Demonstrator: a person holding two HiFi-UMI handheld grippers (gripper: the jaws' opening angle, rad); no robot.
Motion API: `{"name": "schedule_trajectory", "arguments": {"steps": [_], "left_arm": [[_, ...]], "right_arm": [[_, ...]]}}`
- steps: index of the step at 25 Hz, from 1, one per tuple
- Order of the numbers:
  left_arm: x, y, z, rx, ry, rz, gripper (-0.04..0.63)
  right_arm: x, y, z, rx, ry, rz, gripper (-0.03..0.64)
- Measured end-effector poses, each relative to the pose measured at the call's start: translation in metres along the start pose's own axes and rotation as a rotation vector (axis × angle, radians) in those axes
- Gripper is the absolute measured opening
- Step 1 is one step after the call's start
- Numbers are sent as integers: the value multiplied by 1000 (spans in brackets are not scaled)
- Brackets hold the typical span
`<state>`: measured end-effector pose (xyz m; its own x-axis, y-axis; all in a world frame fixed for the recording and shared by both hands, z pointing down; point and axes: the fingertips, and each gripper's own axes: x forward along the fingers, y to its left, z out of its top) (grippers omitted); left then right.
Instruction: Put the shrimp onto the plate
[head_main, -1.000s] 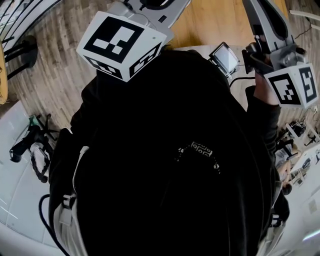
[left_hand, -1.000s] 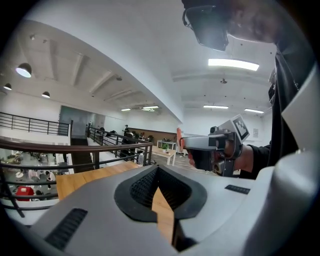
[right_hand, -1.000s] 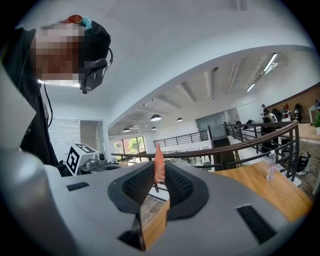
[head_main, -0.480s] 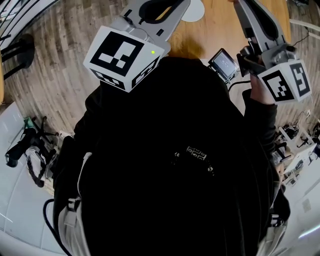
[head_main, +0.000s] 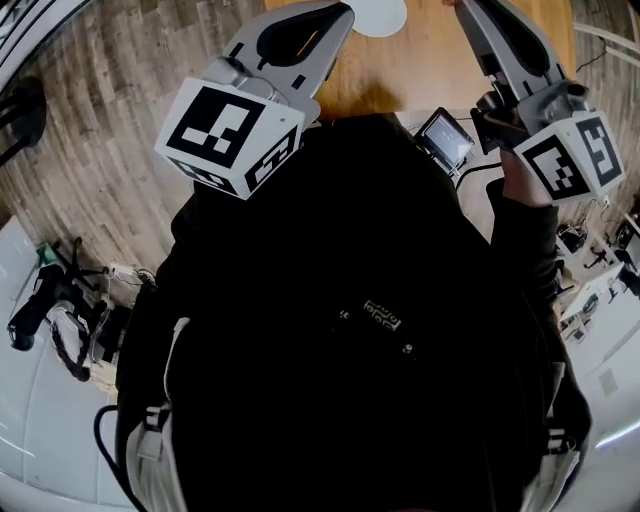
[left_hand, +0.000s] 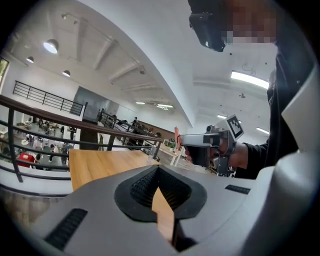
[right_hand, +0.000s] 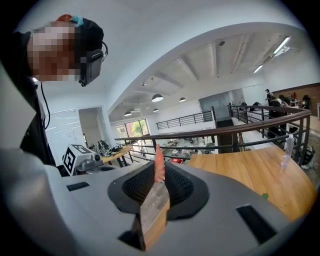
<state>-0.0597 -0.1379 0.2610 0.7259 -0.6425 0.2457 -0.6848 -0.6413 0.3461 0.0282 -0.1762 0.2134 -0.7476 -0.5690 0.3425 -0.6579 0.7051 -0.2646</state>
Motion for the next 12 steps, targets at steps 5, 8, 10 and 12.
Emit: {"name": "schedule_trajectory", "arguments": {"steps": [5,8,10,12], "left_arm": [[-2,-7,-5,31,66,-22,-3],[4,4,-7,24,72,23,-2],[4,7,-7,16,71,59,-3],[0,4,-11,14,81,87,-3]], "right_arm": [[4,14,8,-46,0,44,75],[21,8,6,-54,15,86,75],[30,2,-1,-49,33,120,75],[34,-3,-10,-45,52,147,75]]}}
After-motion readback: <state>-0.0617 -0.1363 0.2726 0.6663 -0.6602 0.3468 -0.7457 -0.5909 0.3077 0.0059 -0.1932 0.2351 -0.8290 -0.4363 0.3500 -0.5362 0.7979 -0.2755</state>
